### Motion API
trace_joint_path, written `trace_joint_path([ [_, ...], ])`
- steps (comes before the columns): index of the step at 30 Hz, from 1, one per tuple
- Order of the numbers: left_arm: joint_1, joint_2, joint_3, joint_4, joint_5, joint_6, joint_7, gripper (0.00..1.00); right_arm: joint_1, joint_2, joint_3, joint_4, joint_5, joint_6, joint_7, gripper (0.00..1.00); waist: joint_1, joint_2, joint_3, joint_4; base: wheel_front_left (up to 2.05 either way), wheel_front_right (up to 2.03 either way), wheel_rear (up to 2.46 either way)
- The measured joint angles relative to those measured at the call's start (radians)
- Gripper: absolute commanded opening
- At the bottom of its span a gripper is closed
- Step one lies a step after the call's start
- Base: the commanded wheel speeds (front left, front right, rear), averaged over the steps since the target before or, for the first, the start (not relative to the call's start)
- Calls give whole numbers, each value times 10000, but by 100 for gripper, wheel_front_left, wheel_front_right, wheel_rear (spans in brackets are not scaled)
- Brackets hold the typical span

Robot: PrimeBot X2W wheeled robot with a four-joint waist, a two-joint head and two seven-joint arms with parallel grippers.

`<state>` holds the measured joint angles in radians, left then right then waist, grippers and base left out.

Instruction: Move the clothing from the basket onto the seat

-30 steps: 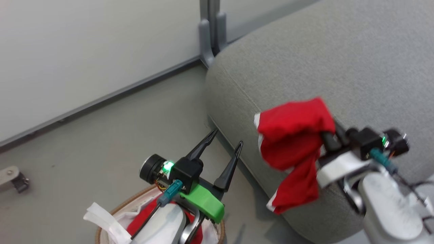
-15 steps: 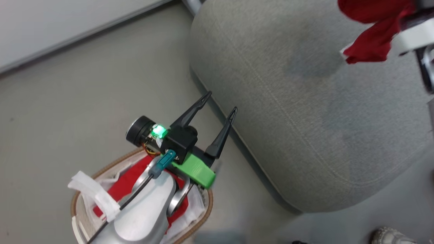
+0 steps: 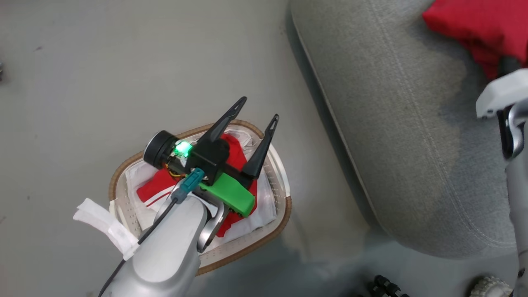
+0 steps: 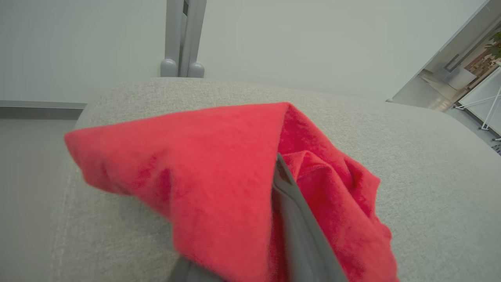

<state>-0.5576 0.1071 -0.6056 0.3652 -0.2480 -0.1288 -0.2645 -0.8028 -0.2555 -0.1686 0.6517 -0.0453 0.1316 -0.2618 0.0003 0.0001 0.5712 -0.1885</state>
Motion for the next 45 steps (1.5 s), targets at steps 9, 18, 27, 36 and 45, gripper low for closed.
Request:
trace_joint_path([
  [9,776,-238,1045,265,-71,-2,0,100,2681,138,2,-1501,401,-2,0,100,-1,0,-693,436,0,0,0],
  [18,2138,-343,3166,234,144,15,0,100,4227,673,1283,-3016,1158,-2,0,100,-2,0,-1994,711,0,0,0],
  [27,3489,-483,5173,182,593,157,0,100,4800,1430,2232,-3396,1317,-2,0,100,-3,0,-3201,1550,0,0,0],
  [36,4795,-525,6533,-157,1001,192,0,100,5724,1768,2276,-3162,1507,-2,0,100,-3,-1,-4255,2376,0,0,0],
  [45,5707,-554,6824,-500,796,151,0,100,6326,1877,2199,-3045,1499,-2,0,100,-3,-1,-4952,2738,0,0,0],
])
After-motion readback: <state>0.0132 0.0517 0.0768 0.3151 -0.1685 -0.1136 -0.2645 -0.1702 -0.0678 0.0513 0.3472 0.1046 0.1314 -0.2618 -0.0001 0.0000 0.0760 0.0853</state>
